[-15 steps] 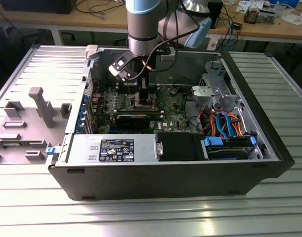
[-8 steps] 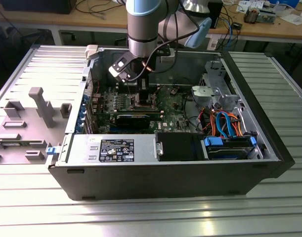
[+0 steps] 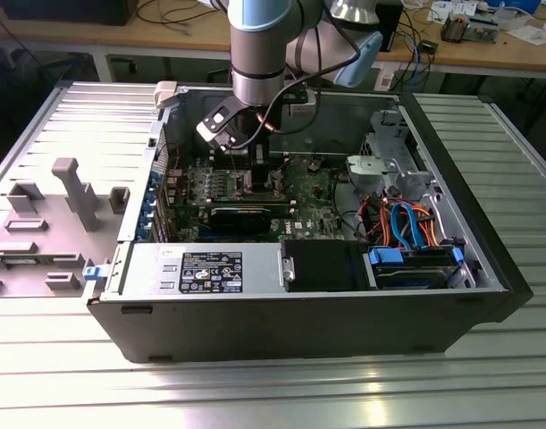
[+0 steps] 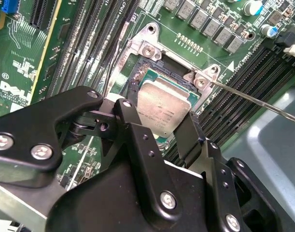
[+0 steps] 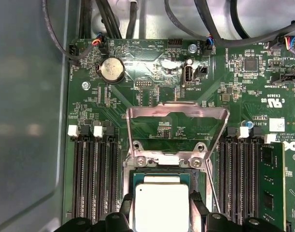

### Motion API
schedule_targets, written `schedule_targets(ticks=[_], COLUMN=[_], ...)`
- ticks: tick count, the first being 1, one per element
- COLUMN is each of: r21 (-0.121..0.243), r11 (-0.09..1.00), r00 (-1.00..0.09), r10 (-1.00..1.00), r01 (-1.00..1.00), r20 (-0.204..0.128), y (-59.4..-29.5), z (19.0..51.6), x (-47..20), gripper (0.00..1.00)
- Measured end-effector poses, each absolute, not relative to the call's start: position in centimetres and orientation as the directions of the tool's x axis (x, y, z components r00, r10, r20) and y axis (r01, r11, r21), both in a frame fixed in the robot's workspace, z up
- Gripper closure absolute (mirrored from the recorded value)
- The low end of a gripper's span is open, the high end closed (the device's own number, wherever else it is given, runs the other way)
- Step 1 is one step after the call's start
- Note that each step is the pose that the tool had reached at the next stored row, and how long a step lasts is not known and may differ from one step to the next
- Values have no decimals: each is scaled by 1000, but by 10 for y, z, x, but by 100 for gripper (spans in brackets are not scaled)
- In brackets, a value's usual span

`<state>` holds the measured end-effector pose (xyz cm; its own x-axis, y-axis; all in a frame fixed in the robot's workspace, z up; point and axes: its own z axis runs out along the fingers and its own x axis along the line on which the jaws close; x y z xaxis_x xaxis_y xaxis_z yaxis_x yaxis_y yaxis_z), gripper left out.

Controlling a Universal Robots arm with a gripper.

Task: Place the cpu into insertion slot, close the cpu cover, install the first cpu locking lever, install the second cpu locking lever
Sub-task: 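Place the cpu into insertion slot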

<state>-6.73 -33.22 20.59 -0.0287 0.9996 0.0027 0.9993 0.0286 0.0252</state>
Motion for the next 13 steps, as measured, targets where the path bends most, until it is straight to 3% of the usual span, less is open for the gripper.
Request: schedule_targets(ticks=[13], r21=[25], r11=[25], r00=[-25], r10=[1000], r01=[999], r20=[3], y=[-336], z=[204], x=[-68], gripper=[45])
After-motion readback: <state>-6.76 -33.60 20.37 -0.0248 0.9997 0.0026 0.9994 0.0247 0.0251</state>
